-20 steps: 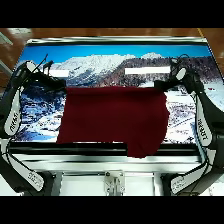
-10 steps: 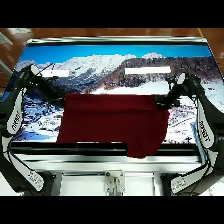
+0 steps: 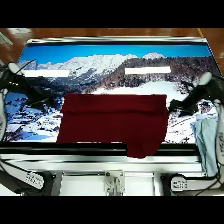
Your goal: Fold the shirts.
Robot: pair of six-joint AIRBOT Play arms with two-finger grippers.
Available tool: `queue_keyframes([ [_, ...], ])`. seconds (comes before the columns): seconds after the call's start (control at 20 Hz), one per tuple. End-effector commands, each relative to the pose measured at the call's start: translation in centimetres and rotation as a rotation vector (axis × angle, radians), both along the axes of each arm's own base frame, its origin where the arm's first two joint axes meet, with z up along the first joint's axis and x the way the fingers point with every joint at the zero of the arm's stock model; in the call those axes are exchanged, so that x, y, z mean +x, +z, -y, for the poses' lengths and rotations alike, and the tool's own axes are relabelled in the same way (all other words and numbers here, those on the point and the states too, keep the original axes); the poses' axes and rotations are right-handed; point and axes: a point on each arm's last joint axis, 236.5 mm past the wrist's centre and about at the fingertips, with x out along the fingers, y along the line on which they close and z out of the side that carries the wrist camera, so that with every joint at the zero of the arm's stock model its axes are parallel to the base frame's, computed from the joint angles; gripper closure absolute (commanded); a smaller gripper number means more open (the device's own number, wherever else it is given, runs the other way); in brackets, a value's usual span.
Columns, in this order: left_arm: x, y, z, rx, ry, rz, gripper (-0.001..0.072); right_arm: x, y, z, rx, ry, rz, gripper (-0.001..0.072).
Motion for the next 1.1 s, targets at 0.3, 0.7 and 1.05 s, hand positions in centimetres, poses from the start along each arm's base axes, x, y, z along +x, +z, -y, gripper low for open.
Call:
queue_keyframes([
  [0.3, -14.7, -5.6, 2.5, -0.139, 0.153, -0.021, 0.0043, -10.4, -0.6, -1.7, 0.132, -0.177, 0.069, 0.0070],
  [0.7, -14.5, -8.4, 2.8, -0.123, 0.185, 0.046, 0.0051, -9.8, -0.4, -2.7, 0.175, -0.202, 0.088, 0.0070],
  [1.05, -13.5, -8.9, 5.8, -0.186, 0.191, 0.070, 0.0064, -9.0, -0.6, -2.2, 0.152, -0.243, 0.113, 0.0070],
])
